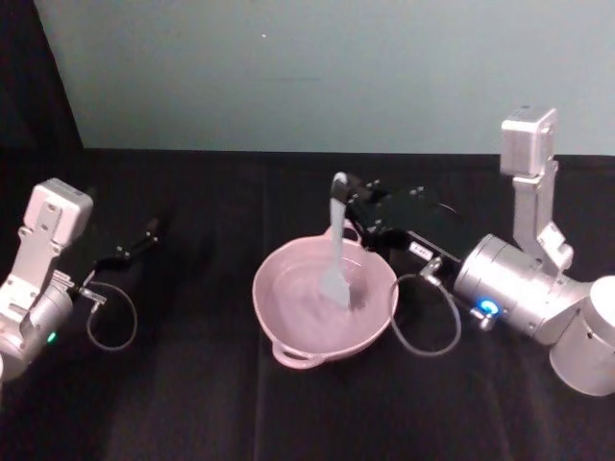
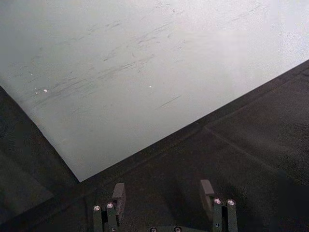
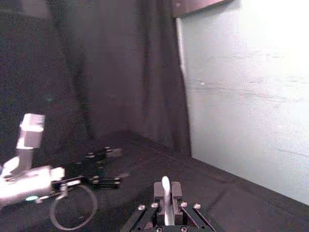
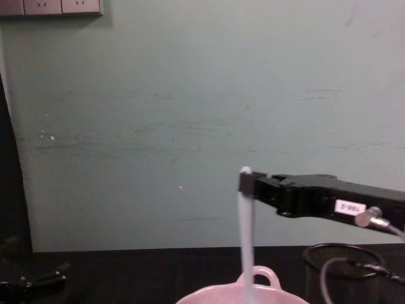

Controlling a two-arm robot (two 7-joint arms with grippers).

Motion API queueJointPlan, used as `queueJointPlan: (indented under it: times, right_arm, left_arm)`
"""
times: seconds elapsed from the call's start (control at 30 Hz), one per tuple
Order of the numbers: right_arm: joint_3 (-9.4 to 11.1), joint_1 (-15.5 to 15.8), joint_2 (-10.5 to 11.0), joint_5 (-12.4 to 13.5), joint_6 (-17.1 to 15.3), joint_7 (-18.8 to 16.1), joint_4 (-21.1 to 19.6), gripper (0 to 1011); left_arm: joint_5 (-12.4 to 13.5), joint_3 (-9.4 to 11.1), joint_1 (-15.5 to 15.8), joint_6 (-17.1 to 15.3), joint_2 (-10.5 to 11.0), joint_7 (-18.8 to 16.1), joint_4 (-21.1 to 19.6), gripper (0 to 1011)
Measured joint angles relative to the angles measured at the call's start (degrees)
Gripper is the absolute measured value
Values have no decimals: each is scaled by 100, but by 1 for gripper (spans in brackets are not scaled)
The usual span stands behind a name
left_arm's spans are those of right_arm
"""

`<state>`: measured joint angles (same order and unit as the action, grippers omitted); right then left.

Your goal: Use the one hand to pick up the spoon and stir the clear water in the bowl.

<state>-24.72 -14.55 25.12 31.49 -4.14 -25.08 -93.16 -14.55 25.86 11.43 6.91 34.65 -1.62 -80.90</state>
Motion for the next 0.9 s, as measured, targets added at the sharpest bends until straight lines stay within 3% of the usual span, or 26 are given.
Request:
queueJointPlan:
  times: [0.2, 0.43, 0.73, 0.9]
  right_arm:
    - [-232, 31, -92, -79, -19, -55, -183, 98]
    - [-356, -89, -235, -87, -18, -103, -46, 98]
    - [-372, -369, -481, -1, 89, -158, 498, 98]
    - [-231, -481, -534, 92, 167, -143, 801, 98]
  left_arm:
    - [0, 0, 0, 0, 0, 0, 0, 1011]
    - [0, 0, 0, 0, 0, 0, 0, 1011]
    - [0, 0, 0, 0, 0, 0, 0, 1011]
    - [0, 0, 0, 0, 0, 0, 0, 1011]
